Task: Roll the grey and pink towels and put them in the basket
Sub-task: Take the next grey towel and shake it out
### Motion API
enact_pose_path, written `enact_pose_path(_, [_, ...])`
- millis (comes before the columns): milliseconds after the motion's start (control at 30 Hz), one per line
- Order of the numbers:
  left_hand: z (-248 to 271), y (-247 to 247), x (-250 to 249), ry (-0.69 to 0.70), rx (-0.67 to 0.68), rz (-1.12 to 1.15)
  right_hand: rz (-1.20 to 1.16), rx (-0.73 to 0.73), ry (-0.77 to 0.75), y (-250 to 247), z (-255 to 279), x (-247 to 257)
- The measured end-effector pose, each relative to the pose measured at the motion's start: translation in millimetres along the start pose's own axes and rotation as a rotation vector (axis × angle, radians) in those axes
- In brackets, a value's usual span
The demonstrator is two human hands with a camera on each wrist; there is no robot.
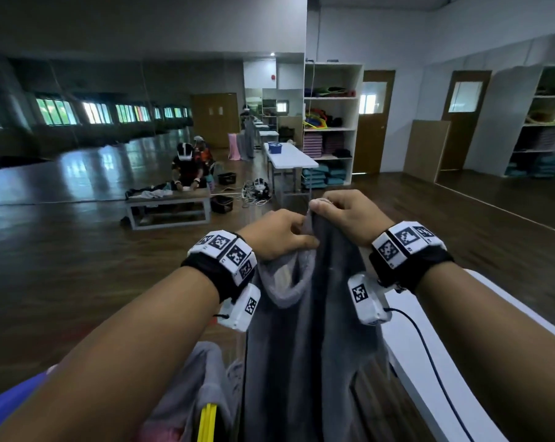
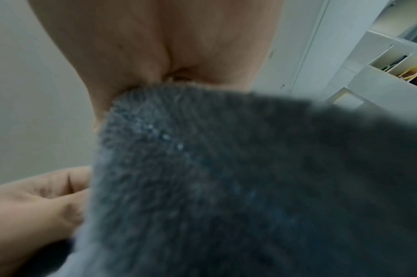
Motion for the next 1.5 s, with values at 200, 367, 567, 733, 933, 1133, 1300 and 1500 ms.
enact_pose_path(200, [-6, 0, -1, 0.018, -0.148, -0.108, 0.099, 0.161, 0.242, -11, 39, -59])
enact_pose_path(367, [-12, 8, 2, -0.093, -0.290, -0.141, 0.341, 0.162, 0.457, 5, 98, -134])
enact_pose_path(567, [-10, 23, 16, -0.214, -0.391, -0.078, 0.427, 0.205, 0.623, 7, 141, -187])
enact_pose_path(733, [-2, 35, 47, -0.337, -0.340, 0.070, 0.358, -0.022, 0.789, 4, 146, -207])
enact_pose_path(933, [33, 82, 111, -0.487, -0.032, -0.201, 0.200, -0.210, 0.876, 19, 126, -210])
enact_pose_path(1133, [64, 124, 184, -0.724, 0.153, -0.472, 0.200, -0.267, 0.826, 41, 73, -222])
enact_pose_path(1300, [64, 119, 247, -0.884, 0.156, -0.416, 0.282, -0.227, 0.803, 43, 20, -242])
enact_pose_path(1500, [19, 88, 303, -0.939, 0.141, -0.028, 0.379, -0.153, 0.841, 57, -34, -259])
Point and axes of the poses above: each hand's wrist, its own z-axis away from the middle knuckle, its own y-axis out of the palm, x = y × z, the point moved 1 cm from there along -z, towards the middle knuckle, and after that the axes turned 3 degrees about -y, right-handed, at the moved point
